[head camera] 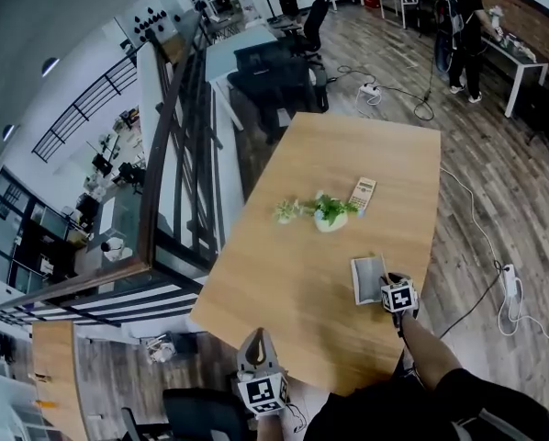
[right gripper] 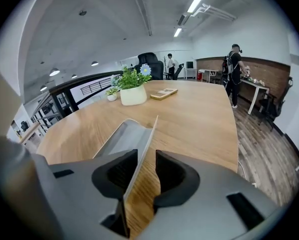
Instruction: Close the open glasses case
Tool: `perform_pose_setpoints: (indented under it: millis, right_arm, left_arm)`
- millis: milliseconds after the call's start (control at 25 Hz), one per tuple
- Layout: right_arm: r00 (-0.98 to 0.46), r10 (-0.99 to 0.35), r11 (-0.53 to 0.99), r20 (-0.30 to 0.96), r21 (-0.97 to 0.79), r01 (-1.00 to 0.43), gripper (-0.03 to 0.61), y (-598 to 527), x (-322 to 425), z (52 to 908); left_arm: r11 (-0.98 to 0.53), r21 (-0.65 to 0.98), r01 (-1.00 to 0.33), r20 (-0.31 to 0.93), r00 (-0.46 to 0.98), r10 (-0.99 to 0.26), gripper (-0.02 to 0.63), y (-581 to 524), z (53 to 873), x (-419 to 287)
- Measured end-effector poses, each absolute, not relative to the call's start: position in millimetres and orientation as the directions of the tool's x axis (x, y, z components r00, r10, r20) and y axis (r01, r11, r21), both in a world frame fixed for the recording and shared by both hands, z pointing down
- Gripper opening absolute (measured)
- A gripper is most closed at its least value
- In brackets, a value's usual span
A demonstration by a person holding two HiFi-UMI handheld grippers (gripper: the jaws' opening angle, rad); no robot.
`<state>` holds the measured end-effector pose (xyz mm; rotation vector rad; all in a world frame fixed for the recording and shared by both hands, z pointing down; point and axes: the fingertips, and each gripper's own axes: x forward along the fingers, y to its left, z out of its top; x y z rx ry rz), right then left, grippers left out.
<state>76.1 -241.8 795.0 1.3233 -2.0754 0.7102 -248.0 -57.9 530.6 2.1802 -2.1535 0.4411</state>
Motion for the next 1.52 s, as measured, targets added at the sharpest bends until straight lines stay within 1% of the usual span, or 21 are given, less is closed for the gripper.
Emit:
perform_pose_setpoints:
  millis: [240,560,760,1040,1400,1520]
  right_arm:
    - [-0.342,-0.621,0.371,0.705,-0.120,-0.921,0.114,-243.2,74.5,794.6]
    - [-0.345,-0.610,0.396,0.713,-0.103,-0.912,0.063,-241.9,71.5,792.4]
    - [-0.336,-0.611,0.390,0.717,-0.096,-0.916,0.054,-242.8,71.8,793.4]
    - [-0.322,-0.613,0.402,0.721,-0.065,-0.913,0.022,-244.5,68.4,789.2]
    - [-0.304,-0.616,0.398,0.727,-0.047,-0.916,0.020,-245.6,68.2,788.1]
    - [-0.298,-0.618,0.419,0.727,-0.016,-0.908,0.020,-246.8,67.2,787.1]
  left_arm:
    - [-0.013,-0.166,-0.986,0.227,-0.025,-0.974,0.000,-58.4,528.6,-252.2]
    - [-0.014,-0.165,-0.986,0.222,-0.023,-0.975,0.000,-57.9,527.0,-248.7]
    - [-0.012,-0.163,-0.987,0.224,-0.025,-0.974,0.000,-56.4,528.6,-248.7]
    - [-0.007,-0.163,-0.987,0.223,-0.030,-0.974,0.000,-51.6,526.0,-251.1]
    - [0.000,-0.167,-0.986,0.222,-0.038,-0.974,0.000,-51.4,525.9,-256.0]
    - [0.003,-0.163,-0.987,0.225,-0.040,-0.974,0.000,-52.4,527.6,-257.8]
